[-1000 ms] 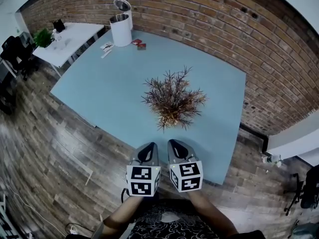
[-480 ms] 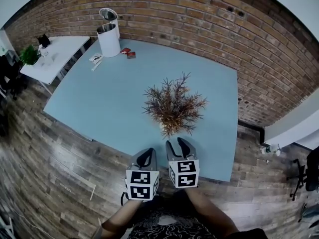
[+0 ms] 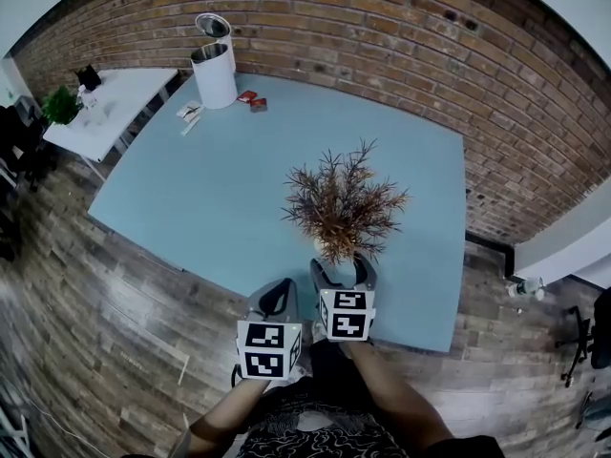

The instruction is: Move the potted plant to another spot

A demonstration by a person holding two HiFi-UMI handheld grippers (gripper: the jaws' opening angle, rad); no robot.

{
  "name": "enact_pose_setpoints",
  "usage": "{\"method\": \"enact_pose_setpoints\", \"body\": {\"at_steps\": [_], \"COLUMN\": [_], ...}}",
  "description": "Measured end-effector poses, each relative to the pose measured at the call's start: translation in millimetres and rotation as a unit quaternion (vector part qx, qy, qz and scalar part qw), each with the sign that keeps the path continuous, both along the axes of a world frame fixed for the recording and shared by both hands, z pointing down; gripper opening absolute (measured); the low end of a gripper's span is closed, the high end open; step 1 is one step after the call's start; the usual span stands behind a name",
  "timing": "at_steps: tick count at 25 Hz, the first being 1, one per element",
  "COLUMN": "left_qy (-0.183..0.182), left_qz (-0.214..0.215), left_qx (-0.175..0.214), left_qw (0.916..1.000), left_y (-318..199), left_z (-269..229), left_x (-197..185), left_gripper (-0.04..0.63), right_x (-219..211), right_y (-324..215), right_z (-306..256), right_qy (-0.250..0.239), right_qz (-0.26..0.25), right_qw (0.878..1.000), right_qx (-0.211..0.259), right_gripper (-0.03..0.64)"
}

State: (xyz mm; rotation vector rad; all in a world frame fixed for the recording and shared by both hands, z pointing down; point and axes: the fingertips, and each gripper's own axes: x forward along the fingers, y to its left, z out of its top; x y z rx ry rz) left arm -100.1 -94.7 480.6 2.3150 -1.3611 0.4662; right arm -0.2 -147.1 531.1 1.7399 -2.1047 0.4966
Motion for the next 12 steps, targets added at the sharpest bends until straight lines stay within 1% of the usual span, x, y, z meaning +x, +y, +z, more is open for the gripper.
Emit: {"method": "enact_pose_setpoints", "body": {"at_steps": [5,12], "left_qy": [-0.008,-0.009], "left_qz": [0.0,0.003], "left_qx": [0.0,-0.002], "left_qw": [1.0,1.0], "left_y": [-13,-32], "left_z": [2,3], "left_x": [-4,1], "left_gripper": [-0.005,-0.005], "right_x": [2,-1], "right_y": [-16,-36], "right_z": [7,14], "right_qy": [0.003,-0.001], "right_qz": [0.02,0.021], "right_qw": [1.0,1.0], "right_qx": [-0.004,-0.021], "right_gripper": [0.42,0.453]}}
